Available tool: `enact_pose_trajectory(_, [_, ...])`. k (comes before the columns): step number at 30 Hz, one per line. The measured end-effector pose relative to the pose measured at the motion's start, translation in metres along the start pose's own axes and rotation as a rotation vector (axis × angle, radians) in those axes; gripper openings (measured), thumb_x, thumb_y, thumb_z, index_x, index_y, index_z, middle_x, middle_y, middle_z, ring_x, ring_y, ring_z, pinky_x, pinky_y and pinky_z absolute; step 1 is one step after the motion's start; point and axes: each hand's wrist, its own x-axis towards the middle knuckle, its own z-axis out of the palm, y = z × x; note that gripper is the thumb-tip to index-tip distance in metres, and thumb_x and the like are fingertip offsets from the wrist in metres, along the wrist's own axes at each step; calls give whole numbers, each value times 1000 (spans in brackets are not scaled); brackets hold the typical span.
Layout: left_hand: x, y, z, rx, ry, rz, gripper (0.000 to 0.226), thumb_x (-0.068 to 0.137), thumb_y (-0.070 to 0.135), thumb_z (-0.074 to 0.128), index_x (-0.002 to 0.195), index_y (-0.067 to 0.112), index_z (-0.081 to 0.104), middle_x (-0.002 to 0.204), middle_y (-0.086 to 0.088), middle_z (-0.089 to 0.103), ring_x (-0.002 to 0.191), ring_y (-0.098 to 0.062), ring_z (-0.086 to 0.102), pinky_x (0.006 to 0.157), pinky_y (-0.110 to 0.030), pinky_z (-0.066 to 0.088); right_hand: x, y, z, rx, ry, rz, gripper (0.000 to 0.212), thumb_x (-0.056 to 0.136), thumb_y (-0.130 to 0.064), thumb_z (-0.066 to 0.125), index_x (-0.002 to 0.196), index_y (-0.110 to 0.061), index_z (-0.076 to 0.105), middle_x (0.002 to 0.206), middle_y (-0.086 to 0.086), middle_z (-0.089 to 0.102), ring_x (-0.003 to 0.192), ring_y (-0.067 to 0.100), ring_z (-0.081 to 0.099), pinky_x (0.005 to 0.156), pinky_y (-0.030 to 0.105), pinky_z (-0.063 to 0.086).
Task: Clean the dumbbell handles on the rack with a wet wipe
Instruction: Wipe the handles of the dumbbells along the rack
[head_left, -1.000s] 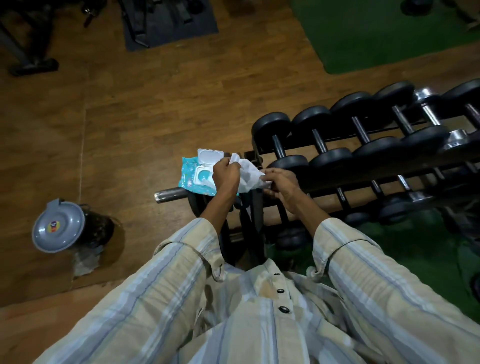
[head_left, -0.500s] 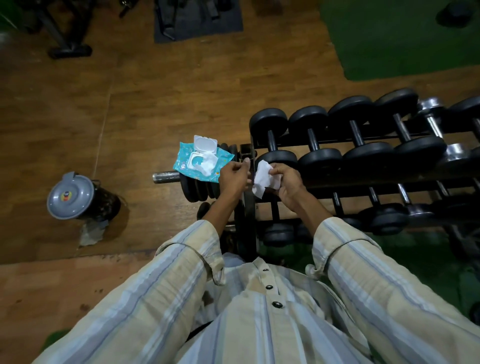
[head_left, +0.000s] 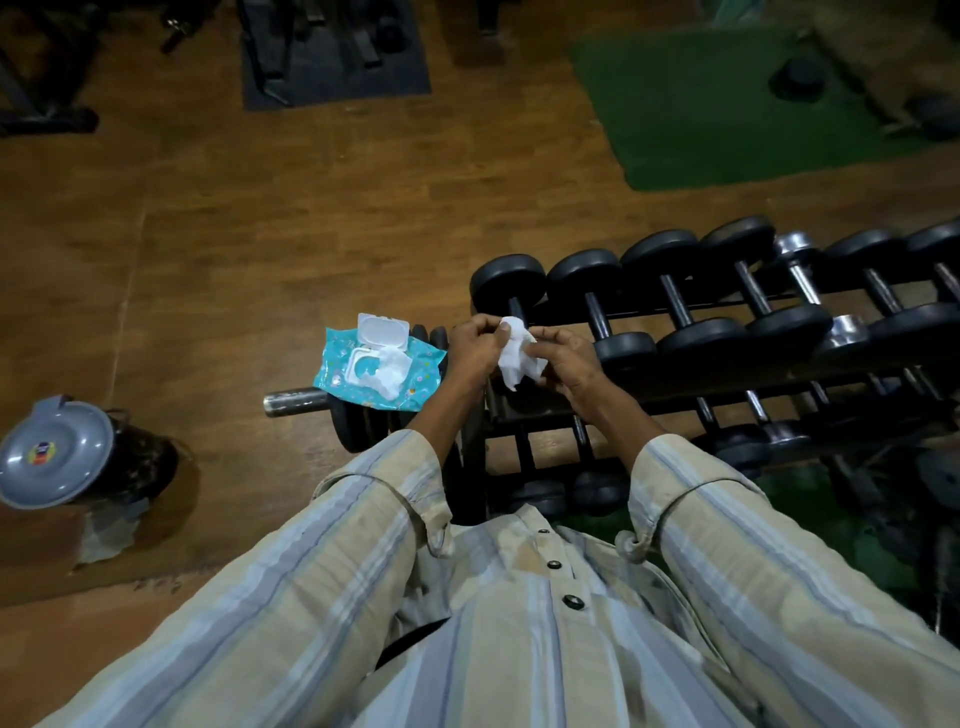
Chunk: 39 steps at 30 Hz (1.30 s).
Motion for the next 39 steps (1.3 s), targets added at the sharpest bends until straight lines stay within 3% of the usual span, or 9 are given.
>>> enact_pose_trajectory(6, [19, 6, 5, -37, -79, -117, 29, 86, -11, 62, 75, 15, 67, 82, -6, 70, 88, -28, 68, 77, -40, 59, 5, -11, -1, 69, 95, -24, 22, 92, -4, 67, 114, -6, 71, 113, 16, 73, 94, 28, 72, 66, 32, 61])
enact_pose_trajectory(10, [16, 12, 12, -104, -144, -131, 17, 85, -12, 66, 96, 2, 69, 88, -13, 71, 76, -26, 71, 55, -30, 59, 18, -14, -7, 98, 176, -41, 19, 88, -2, 70, 102, -13, 70, 108, 13, 73, 97, 32, 71, 78, 43, 62])
enact_pose_trajectory(14, [25, 15, 19, -153, -63, -175, 20, 84, -11, 71, 100, 2, 66, 96, -19, 73, 79, -28, 73, 60, -33, 62, 29, -18, -8, -141, 308, -230, 28, 81, 6, 75, 99, -10, 62, 89, 3, 68, 79, 14, 68, 63, 25, 57])
enact_pose_trajectory(19, [41, 18, 30, -95, 104, -208, 16, 81, 0, 79, 79, 14, 70, 87, -13, 77, 77, -28, 73, 68, -40, 61, 59, -28, -17, -449, 71, -315, 20, 81, -12, 68, 88, -29, 77, 95, -7, 77, 96, 12, 71, 88, 36, 59])
enact_pose_trajectory(23, [47, 30, 35, -95, 162, -208, 15, 84, 4, 73, 75, 16, 73, 86, -11, 77, 78, -27, 73, 56, -30, 52, 79, -48, -28, -503, -144, -291, 19, 79, -7, 78, 98, -9, 80, 98, 3, 77, 94, 16, 72, 84, 33, 56])
enact_pose_trajectory(27, [54, 27, 44, -43, 257, -226, 19, 77, 7, 65, 68, 21, 72, 75, -6, 76, 72, -25, 71, 52, -28, 47, 93, -55, -39, -637, -111, -326, 13, 83, -9, 79, 95, -6, 81, 91, 4, 76, 77, 4, 66, 66, 21, 49])
enact_pose_trajectory(31, [49, 18, 52, 149, 371, -251, 20, 72, 12, 55, 81, 24, 69, 84, 1, 74, 83, -26, 71, 76, -37, 60, 113, -43, -47, -799, -99, -270, 5, 79, -19, 82, 84, -17, 83, 83, -3, 77, 76, 10, 70, 69, 28, 58])
enact_pose_trajectory(34, [42, 10, 57, 248, 464, -224, 23, 80, 5, 53, 94, 14, 68, 98, -7, 73, 93, -30, 67, 80, -31, 51, 120, -33, -50, -852, -166, -222, 7, 74, -21, 85, 74, -25, 80, 86, -8, 78, 84, 10, 72, 78, 31, 59])
enact_pose_trajectory(39, [45, -10, 64, 323, 512, -264, 19, 83, 4, 55, 96, 15, 65, 97, -7, 72, 96, -30, 66, 83, -32, 49, 128, -28, -47, -880, -287, -213, 10, 75, -17, 86, 83, -21, 81, 89, -5, 78, 89, 9, 72, 87, 30, 56])
